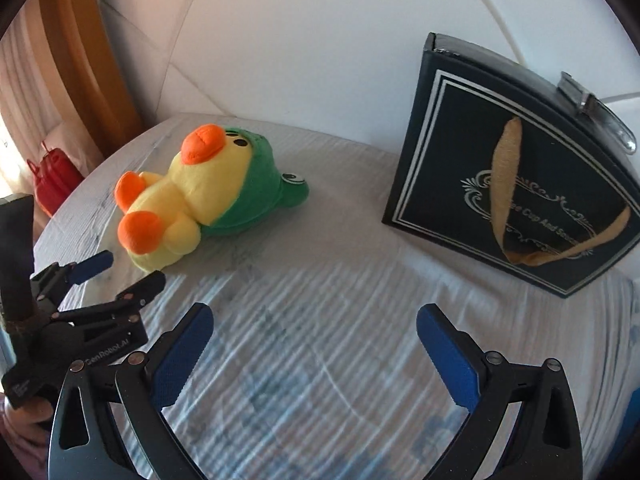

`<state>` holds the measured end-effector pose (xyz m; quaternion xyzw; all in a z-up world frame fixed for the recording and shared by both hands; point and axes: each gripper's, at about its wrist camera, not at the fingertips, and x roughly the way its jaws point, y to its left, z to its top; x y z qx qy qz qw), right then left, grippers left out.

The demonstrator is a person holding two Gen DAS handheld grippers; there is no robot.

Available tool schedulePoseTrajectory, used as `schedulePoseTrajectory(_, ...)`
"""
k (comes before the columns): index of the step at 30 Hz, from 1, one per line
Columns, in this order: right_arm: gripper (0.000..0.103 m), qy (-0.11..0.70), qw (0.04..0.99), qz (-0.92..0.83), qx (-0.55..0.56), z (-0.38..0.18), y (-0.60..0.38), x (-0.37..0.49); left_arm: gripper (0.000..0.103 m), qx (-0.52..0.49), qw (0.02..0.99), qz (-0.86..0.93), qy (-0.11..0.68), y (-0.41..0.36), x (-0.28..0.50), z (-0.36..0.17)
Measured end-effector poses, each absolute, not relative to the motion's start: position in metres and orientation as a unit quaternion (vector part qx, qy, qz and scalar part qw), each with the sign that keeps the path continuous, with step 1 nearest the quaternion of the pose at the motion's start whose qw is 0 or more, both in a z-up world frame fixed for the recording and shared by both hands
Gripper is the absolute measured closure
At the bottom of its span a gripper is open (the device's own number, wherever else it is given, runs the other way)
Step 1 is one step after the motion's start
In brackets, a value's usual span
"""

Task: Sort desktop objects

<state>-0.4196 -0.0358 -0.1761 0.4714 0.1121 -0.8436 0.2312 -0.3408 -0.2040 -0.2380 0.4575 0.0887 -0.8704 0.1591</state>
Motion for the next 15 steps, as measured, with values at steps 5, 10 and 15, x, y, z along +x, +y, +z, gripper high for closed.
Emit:
schedulePoseTrajectory(5, 0.000, 0.121, 0.252, -0.835, 0.475, -0.189, -0.064, -0.446, 0.025, 0.457, 0.174, -0.871, 0.051, -0.219, -0.350, -0.251)
schedulePoseTrajectory(10, 0.000, 0.134, 0.282, -0.830, 0.462, -0.193, -0.102, -0.469, 0.025, 0.461, 0.203, -0.863, 0.036, -0.245, -0.345, -0.257)
schedulePoseTrajectory(15, 0.000, 0.131, 0.311, -0.820, 0.463, -0.196, -0.117, -0.483, 0.025, 0.462, 0.188, -0.865, 0.052, -0.260, -0.328, -0.243)
